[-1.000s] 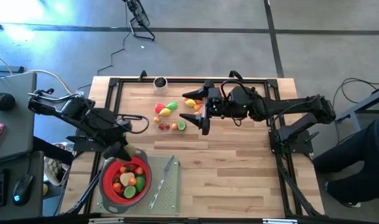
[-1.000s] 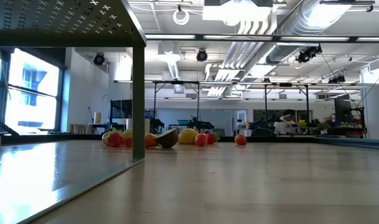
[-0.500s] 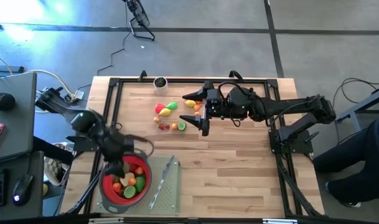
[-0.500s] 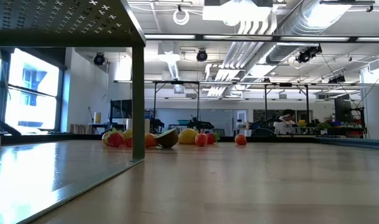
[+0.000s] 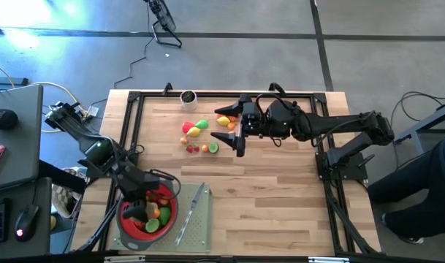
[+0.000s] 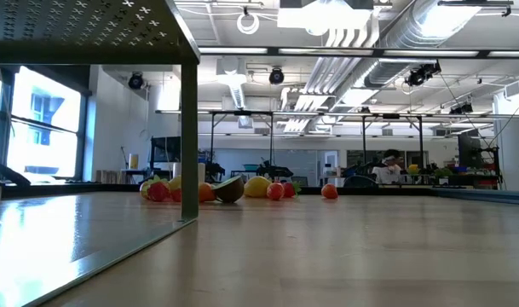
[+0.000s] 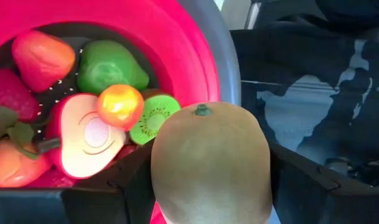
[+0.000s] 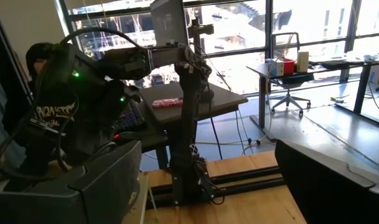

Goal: Pick & Place Fruit
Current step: Put the kiwi into the red strainer bowl on the shelf

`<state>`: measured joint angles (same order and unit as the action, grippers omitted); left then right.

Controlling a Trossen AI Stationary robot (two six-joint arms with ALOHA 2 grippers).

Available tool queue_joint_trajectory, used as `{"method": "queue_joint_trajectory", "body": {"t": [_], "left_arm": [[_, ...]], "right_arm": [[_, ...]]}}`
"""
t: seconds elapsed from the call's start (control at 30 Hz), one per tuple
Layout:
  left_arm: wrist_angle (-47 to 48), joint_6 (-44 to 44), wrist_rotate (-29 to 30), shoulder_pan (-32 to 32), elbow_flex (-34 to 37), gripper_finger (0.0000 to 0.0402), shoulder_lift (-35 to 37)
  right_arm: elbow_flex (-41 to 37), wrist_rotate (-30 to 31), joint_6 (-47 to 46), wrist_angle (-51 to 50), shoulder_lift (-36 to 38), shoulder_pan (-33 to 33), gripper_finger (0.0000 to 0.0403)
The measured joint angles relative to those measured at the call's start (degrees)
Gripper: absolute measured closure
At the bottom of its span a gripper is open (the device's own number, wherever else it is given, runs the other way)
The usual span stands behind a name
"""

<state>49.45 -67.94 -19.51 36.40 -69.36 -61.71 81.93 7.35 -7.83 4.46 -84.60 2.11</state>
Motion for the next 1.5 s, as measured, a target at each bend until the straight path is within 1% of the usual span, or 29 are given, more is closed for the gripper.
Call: {"method": "queue_joint_trajectory", "body": {"t": [0.5, 0.83, 1.0, 1.23, 1.5], "left_arm": [[3.7, 0.2, -0.1, 0.0, 0.0, 0.0160, 0.0], [3.6, 0.2, 0.1, 0.0, 0.0, 0.0160, 0.0], [3.4, 0.2, 0.1, 0.0, 0.0, 0.0160, 0.0], [3.4, 0.2, 0.1, 0.0, 0.0, 0.0160, 0.0], [3.4, 0.2, 0.1, 0.0, 0.0, 0.0160, 0.0]], "right_arm": [[0.0, -0.4, -0.9, -0.7, 0.0, 0.0, 0.0041], [0.0, -9.1, -1.2, -0.4, 0.0, 0.0, 0.0041], [0.0, -12.4, -1.6, -0.4, 0.0, 0.3, 0.0041], [0.0, -15.2, -1.5, -0.4, 0.0, 0.5, 0.0041], [0.0, -14.8, -1.4, -0.4, 0.0, 0.5, 0.0041]]}}
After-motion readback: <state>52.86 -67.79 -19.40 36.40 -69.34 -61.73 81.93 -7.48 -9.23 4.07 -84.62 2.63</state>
